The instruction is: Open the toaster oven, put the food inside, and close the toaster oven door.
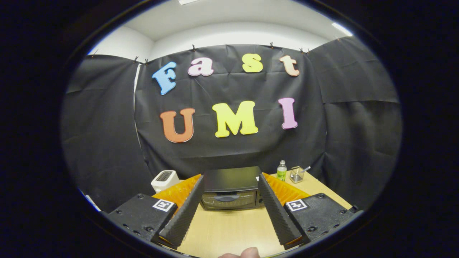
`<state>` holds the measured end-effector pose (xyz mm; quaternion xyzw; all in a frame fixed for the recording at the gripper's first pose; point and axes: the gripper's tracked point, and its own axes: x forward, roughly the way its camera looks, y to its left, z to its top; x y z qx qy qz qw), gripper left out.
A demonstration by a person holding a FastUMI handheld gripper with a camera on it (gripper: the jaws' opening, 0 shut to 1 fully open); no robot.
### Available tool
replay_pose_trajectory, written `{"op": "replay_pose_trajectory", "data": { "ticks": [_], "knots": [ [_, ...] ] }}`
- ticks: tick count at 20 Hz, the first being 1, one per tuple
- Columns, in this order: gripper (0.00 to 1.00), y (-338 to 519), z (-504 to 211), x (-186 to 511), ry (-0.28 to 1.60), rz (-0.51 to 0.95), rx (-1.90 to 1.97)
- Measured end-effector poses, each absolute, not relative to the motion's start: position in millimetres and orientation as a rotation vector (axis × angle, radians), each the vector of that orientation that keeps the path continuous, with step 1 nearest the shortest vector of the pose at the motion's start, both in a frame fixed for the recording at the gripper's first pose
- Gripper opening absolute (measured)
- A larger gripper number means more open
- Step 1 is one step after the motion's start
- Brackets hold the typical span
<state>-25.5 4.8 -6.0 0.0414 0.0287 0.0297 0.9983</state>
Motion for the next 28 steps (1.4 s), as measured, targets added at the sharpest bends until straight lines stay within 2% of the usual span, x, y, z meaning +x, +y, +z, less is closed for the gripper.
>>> {"op": "replay_pose_trajectory", "data": {
  "ticks": [28],
  "knots": [
    [0.98,15.0,-4.4,-25.0,0.054,0.054,0.07]
  ]
}}
